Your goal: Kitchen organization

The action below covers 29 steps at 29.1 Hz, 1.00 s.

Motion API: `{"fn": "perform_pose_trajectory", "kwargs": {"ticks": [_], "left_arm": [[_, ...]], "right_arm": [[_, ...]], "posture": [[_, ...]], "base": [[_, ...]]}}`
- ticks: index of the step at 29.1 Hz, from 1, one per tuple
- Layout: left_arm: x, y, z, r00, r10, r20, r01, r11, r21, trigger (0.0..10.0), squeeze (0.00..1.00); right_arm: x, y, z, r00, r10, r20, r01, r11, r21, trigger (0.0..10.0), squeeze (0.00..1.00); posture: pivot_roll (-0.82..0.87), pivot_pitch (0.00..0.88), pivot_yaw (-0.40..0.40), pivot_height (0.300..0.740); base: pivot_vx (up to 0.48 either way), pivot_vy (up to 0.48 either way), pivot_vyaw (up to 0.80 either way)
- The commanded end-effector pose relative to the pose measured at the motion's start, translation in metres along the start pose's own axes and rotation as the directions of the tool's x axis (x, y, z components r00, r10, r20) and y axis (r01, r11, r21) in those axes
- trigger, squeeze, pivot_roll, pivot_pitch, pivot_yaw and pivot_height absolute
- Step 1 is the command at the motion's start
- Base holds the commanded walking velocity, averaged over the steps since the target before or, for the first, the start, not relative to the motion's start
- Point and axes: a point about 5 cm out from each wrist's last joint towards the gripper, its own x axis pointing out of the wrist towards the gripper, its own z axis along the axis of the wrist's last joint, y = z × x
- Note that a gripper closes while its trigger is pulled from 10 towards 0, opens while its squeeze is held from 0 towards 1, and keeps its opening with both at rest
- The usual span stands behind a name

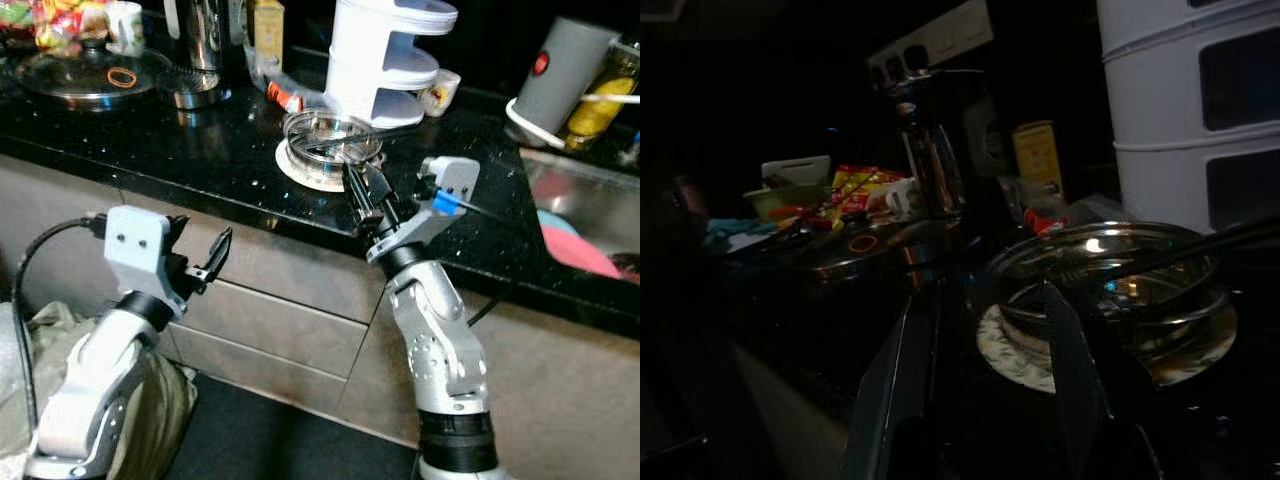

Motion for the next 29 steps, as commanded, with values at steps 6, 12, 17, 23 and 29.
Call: {"fn": "perform_pose_trajectory", "kwargs": {"ticks": [6,12,17,23,29], "left_arm": [[0.0,-0.004,0.001,1.0,-0.021,-0.003,0.021,1.0,-0.004,10.0,0.0],[0.001,-0.004,0.002,1.0,-0.021,-0.003,0.021,1.0,-0.002,10.0,0.0],[0.001,-0.005,0.001,1.0,-0.023,-0.005,0.023,1.0,-0.004,10.0,0.0],[0.001,-0.008,0.001,1.0,-0.031,-0.008,0.03,1.0,-0.007,10.0,0.0],[0.002,-0.007,0.002,1.0,-0.023,0.006,0.023,1.0,-0.006,10.0,0.0]], "right_arm": [[0.001,-0.001,0.002,1.0,-0.008,0.004,0.008,1.0,0.017,10.0,0.31],[0.003,-0.006,0.005,0.999,-0.031,0.02,0.031,0.999,0.026,10.0,1.0],[0.005,-0.007,0.007,0.999,-0.044,0.026,0.043,0.999,0.021,10.0,1.0],[0.01,-0.015,0.017,0.993,-0.103,0.058,0.102,0.995,0.02,10.0,1.0],[0.015,-0.036,0.024,0.968,-0.246,0.053,0.243,0.969,0.042,10.0,0.0]], "posture": [[0.16,0.0,-0.152,0.74],[0.16,0.0,-0.153,0.74],[0.16,0.0,-0.155,0.74],[0.16,0.0,-0.156,0.74],[0.17,0.0,-0.162,0.74]], "base": [[0.307,0.0,0.0],[0.306,0.0,0.0],[0.306,0.0,0.0],[0.307,0.0,0.0],[0.299,0.0,0.0]]}}
